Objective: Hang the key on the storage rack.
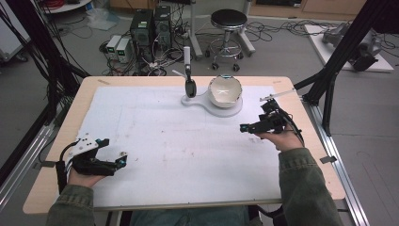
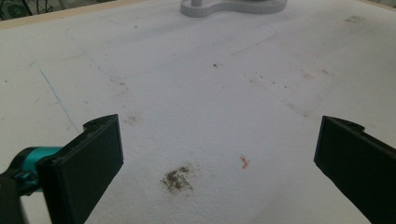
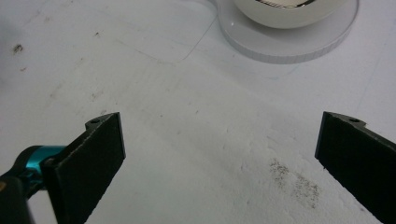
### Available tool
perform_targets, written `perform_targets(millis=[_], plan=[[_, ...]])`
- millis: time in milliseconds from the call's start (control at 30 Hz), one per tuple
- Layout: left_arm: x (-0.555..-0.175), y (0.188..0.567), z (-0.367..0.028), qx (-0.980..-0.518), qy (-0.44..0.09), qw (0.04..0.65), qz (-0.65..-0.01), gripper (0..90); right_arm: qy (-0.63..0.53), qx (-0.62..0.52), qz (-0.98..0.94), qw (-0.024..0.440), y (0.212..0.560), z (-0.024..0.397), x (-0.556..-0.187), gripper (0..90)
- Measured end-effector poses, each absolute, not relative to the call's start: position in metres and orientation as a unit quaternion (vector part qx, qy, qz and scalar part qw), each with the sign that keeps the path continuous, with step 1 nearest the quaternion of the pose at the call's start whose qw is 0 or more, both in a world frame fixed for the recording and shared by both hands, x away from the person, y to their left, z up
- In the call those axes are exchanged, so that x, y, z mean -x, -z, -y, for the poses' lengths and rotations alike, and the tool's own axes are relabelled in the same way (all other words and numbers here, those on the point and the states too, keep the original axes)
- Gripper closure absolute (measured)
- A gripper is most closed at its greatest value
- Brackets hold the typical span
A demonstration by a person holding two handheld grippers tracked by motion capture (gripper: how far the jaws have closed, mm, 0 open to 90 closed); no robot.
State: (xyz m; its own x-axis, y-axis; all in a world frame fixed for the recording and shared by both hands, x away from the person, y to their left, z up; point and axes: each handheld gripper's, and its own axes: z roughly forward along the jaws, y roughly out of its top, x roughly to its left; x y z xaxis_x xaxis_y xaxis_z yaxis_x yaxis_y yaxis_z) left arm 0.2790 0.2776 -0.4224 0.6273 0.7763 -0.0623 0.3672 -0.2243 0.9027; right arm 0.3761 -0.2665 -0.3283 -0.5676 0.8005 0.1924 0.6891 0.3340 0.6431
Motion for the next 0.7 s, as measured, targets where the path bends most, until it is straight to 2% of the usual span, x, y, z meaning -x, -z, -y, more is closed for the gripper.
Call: perform_targets(millis=[333,433,700], plan=[[-0.279,0.423,-0.278,-0.755,-0.205,0.491,-0.382,1.7,-0.394,-0.447,-0.797,0.098,0.356,0.297,-0.361,0.6],[-0.279,0.423,-0.278,-0.756,-0.204,0.491,-0.382,1.7,-0.389,-0.441,-0.800,0.116,0.365,0.300,-0.355,0.6],[-0.279,0.424,-0.278,-0.757,-0.202,0.488,-0.385,1.7,-0.378,-0.425,-0.816,0.104,0.393,0.306,-0.344,0.6]])
